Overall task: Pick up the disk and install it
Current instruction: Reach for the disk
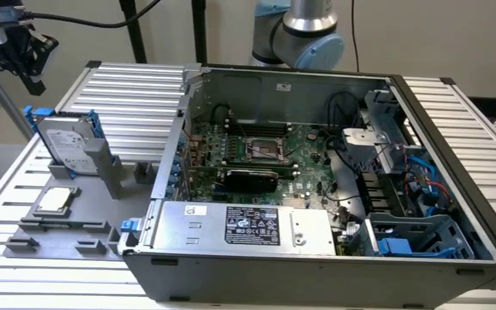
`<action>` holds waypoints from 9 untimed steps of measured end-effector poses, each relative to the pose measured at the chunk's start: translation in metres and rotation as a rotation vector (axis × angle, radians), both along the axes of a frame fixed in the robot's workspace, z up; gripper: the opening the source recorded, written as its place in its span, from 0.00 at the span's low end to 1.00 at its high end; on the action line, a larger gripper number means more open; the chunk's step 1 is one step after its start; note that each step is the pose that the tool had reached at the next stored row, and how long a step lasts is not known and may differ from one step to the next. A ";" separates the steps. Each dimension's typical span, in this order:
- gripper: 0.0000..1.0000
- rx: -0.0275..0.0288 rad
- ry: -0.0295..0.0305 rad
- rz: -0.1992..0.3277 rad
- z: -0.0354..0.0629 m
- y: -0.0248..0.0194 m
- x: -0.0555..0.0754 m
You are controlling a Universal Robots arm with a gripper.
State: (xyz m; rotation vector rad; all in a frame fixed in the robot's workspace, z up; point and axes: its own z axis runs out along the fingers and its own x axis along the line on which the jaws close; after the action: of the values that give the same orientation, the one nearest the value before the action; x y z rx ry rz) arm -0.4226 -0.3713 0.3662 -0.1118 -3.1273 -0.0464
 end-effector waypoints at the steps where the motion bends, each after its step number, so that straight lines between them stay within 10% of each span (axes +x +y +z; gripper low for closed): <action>1: 0.00 0.0000 -0.0001 0.000 0.0000 0.0000 0.000; 9: 0.00 0.0000 -0.0001 0.000 0.0000 0.0000 0.000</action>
State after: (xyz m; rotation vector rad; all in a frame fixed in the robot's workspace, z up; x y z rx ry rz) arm -0.4227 -0.3713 0.3662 -0.1118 -3.1274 -0.0464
